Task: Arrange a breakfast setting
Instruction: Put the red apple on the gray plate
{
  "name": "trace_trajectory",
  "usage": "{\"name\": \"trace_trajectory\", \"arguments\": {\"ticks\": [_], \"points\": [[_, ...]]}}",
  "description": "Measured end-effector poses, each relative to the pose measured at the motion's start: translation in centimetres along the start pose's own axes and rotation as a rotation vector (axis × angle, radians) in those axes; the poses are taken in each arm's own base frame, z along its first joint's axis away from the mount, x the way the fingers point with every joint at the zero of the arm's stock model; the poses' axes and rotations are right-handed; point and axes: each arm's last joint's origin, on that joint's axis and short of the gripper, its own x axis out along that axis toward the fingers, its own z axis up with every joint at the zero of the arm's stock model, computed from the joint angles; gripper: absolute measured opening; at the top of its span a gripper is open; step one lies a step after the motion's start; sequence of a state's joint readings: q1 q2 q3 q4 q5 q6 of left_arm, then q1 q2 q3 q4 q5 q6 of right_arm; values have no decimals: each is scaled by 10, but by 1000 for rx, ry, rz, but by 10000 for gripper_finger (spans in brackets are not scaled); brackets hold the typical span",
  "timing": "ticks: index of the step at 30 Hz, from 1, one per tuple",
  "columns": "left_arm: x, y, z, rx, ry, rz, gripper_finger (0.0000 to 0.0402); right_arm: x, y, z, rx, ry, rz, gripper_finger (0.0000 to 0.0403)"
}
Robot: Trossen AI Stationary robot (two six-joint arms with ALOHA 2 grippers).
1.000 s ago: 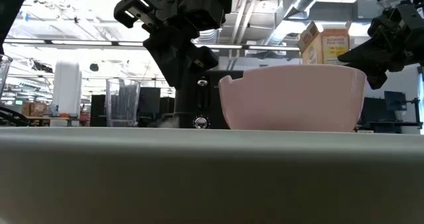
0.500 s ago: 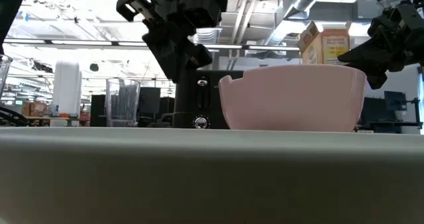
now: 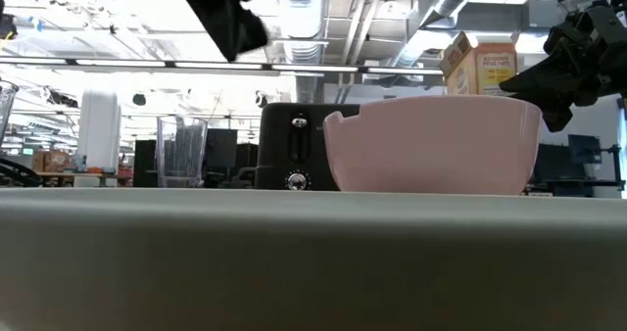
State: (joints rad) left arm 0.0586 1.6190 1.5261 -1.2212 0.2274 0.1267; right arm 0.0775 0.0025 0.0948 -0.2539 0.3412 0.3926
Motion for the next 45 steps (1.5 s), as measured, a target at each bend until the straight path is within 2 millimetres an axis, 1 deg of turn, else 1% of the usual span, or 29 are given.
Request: {"name": "trace_trajectory", "arguments": {"ticks": [3, 7, 14, 18, 24, 30, 36, 38, 40, 45], "points": [[-13, -7, -13, -131, 46, 39, 42, 0, 0, 0, 0, 0, 0, 208], [-27, -21, -29, -220, 95, 77, 42, 0, 0, 0, 0, 0, 0, 208], [-39, -51, -51, -366, 165, 192, 42, 0, 0, 0, 0, 0, 0, 208], [-38, -69, -61, -503, 159, 233, 42, 0, 0, 0, 0, 0, 0, 208], [-34, -100, -79, -662, 156, 221, 42, 0, 0, 0, 0, 0, 0, 208], [-25, -130, -95, -764, 156, 239, 42, 0, 0, 0, 0, 0, 0, 208], [-23, -162, -110, -862, 123, 236, 44, 0, 0, 0, 0, 0, 0, 208], [-23, -172, -116, -886, 104, 237, 55, 0, 0, 0, 0, 0, 0, 208], [-23, -181, -122, -900, 83, 239, 76, 0, 0, 0, 0, 0, 0, 208], [-21, -201, -135, -916, 67, 235, 152, 0, 0, 0, 0, 0, 0, 208]]}}
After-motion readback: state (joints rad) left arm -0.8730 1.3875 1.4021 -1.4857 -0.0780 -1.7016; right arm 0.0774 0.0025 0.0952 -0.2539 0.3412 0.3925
